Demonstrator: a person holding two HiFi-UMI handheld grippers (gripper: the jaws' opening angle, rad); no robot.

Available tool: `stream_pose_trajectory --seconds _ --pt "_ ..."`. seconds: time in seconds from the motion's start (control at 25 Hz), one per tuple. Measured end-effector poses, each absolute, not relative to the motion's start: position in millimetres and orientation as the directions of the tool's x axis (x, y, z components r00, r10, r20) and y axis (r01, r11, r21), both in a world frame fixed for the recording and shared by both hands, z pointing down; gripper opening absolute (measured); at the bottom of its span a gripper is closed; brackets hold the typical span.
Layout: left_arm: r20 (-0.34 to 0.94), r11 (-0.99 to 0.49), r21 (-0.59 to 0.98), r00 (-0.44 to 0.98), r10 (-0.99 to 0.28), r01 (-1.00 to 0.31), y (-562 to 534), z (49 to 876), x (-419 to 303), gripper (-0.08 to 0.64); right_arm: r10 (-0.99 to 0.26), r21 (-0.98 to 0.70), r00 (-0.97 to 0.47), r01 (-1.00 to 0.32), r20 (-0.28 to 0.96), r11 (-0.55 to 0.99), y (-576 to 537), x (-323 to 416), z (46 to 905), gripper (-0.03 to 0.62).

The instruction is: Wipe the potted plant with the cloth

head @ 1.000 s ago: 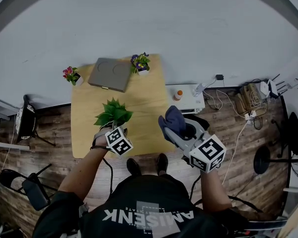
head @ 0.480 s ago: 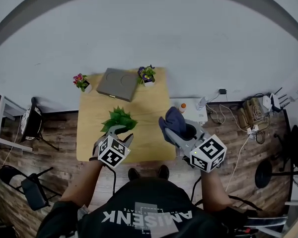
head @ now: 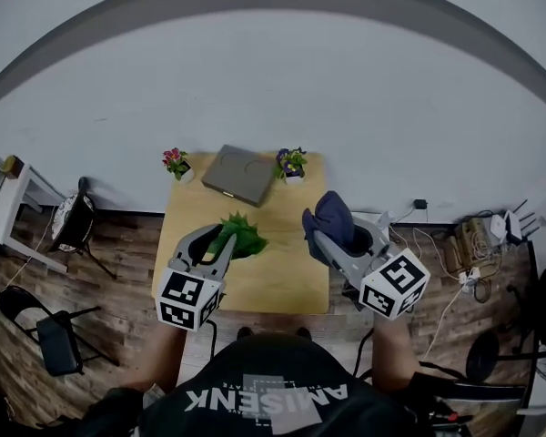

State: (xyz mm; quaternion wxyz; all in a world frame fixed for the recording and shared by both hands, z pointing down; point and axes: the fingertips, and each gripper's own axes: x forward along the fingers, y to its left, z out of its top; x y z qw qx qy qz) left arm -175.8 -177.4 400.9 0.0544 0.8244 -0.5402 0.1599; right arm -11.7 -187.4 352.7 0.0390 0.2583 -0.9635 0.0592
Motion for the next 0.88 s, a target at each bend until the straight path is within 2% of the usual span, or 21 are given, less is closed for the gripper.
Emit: stream_pose_trajectory --seconds 0.16,0.2,0.32,0.6,0.88 --pt "0.237 -0.327 -0.037 0.310 -0.921 -0.944 -166.1 369.2 -199.9 0.088 -0.478 -0.089 -0.875 -0.484 0.074 0.871 -187.1 -20.5 333.0 0.127" --pt "0.220 -0.293 -0.014 0.283 -0.934 -0.956 -163.3 362.7 -208.8 0.047 -0.476 -0.083 -0.877 -0.480 0.070 0.873 -186.2 -21.9 328.8 0.126" --pt "0.173 -0.209 0.040 0.213 -0.962 -0.977 -157.3 340.2 -236.7 0.014 -0.485 -0.062 -0.873 -0.488 0.056 0.871 -189.2 -25.5 314.5 0.126" --pt "0.086 -0.172 0.151 0.186 -0.979 -0.973 -146.5 296.2 -263.0 0.002 -0.548 -0.008 -0.835 -0.549 0.056 0.836 -197.8 -42.8 300.3 0.126" --pt "0.067 -0.090 0.065 0.094 -0.993 -0.994 -143.8 281.4 -281.9 0.002 -0.564 -0.061 -0.823 -0.567 0.062 0.821 -205.9 -54.8 302.9 0.126"
